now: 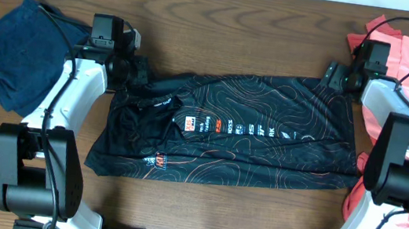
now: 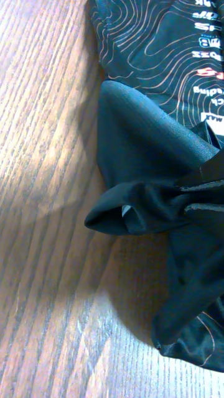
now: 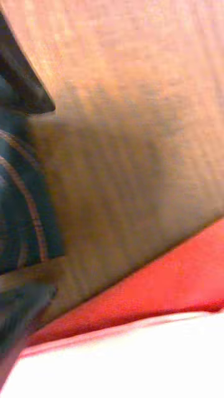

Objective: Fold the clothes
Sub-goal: 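Grasp the top edge with both grippers and fold it down toward the front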

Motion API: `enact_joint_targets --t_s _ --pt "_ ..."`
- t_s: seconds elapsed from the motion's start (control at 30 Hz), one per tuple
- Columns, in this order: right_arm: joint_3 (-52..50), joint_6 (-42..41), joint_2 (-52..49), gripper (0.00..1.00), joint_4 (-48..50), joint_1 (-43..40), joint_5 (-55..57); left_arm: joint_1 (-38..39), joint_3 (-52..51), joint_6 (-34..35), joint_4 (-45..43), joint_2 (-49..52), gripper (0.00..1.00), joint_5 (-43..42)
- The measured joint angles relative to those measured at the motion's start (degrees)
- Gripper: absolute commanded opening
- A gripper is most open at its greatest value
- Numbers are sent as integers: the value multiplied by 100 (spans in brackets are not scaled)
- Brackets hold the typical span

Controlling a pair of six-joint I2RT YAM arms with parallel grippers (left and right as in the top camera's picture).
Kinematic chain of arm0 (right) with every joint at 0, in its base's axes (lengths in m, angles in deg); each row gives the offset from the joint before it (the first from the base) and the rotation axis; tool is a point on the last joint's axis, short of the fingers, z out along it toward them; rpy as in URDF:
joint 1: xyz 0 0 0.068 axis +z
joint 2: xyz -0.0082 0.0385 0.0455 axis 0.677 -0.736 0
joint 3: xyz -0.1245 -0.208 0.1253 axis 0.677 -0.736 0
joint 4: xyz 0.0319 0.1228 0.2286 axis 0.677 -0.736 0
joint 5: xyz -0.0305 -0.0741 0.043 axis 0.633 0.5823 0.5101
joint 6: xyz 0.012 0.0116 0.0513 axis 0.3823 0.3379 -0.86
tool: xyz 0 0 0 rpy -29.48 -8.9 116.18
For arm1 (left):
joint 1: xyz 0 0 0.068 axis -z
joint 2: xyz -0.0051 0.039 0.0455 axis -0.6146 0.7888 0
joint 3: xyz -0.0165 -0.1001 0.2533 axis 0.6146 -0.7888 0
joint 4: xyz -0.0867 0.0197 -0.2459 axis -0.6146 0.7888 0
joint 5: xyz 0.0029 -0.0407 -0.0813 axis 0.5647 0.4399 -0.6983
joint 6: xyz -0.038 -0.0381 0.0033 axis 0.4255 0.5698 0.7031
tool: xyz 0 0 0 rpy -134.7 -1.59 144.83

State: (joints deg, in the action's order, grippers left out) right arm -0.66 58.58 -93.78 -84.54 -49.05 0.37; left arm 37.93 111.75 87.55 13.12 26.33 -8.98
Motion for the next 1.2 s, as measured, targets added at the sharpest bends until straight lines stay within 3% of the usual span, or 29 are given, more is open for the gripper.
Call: enact_joint_targets --t_s 0.03,0.07,0.2,0.3,0.33,0.57,0.77,1.2 --pt "20 -46 -24 44 20 0 9 0 0 0 7 0 6 0" --pt "24 -59 -33 39 20 0 24 0 0 0 9 0 6 2" --pt "24 -149 -35 32 -26 0 46 0 0 0 11 0 6 2" --pt "42 -173 -35 6 -125 0 59 0 0 0 15 0 6 2" --pt "55 -164 -35 1 -175 0 94 0 0 0 17 0 6 2" --pt "96 -243 -26 1 -374 -2 140 -11 0 0 79 -2 6 2" --pt "94 -291 203 1 -1161 -2 181 -153 0 0 457 -238 6 0" --pt "111 -461 2050 1 -4935 -2 940 -205 11 0 3154 -1198 6 -63"
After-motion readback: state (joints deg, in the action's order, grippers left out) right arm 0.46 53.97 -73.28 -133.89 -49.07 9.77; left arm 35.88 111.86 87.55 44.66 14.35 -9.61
